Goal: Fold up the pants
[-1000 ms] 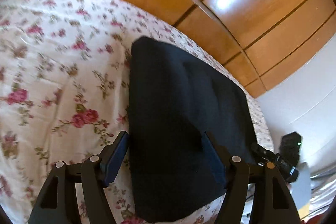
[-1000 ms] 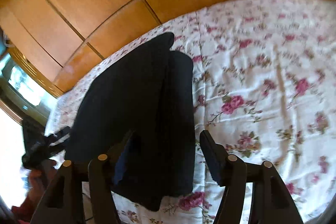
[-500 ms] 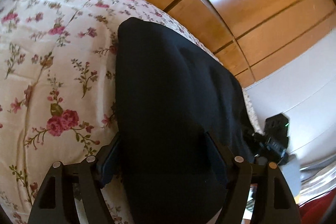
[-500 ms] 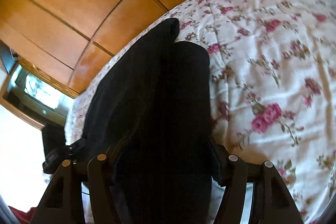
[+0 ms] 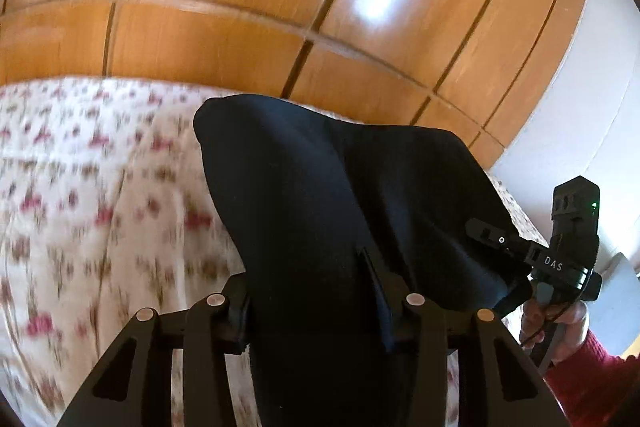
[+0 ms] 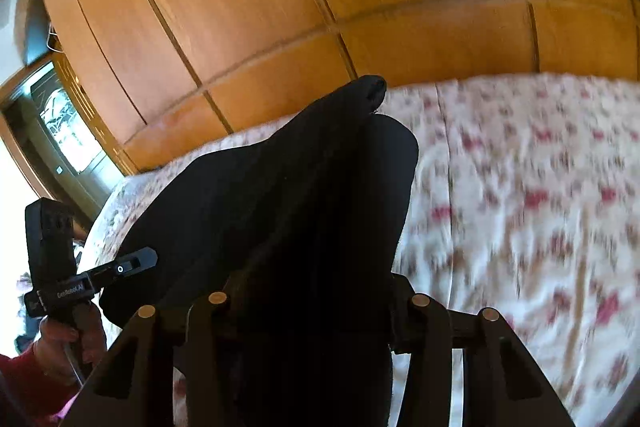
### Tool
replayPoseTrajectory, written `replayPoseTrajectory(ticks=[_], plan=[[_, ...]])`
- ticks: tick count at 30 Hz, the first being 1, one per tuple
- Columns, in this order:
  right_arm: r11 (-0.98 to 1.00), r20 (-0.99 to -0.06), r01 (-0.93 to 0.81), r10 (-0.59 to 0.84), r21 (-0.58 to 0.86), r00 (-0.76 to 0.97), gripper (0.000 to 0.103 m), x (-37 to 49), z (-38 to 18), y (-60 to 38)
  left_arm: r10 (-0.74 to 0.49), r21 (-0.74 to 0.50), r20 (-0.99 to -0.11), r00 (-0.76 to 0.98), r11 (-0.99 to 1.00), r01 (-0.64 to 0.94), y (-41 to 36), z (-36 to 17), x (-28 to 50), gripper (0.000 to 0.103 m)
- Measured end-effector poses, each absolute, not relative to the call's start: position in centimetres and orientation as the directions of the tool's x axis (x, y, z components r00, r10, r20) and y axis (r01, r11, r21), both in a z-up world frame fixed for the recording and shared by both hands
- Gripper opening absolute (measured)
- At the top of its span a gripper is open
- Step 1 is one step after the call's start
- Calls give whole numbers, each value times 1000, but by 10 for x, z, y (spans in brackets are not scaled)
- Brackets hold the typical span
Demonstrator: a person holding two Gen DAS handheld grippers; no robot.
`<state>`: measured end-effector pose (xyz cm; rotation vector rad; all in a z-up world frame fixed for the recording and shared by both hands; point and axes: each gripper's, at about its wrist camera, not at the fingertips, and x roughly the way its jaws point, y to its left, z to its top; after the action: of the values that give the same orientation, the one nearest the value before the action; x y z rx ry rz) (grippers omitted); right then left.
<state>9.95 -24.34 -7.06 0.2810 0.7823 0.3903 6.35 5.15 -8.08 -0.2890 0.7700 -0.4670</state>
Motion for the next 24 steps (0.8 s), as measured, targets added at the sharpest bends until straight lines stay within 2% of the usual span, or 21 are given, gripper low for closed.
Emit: replayPoseTrajectory(ticks=[13,19,22,24], plan=[[908,-575,-210,396,364,716,47,238,-74,-256,-416,-326,-584,697,907,268,31,-84,201,46],[918,-596,-150,357,368,720,48,287,-98,-264,-392,-336,-631,669,916,219,29,-112,256,47],[941,-651,-90,293,327,700,57,304,-124,-270,-404,-383,-631,663,905,187,39,-133,264,57],[923,-642,-63,312,379,700,68,304,-133,-280,-398,-370,-606,688,908,199,45,-146,257,70]])
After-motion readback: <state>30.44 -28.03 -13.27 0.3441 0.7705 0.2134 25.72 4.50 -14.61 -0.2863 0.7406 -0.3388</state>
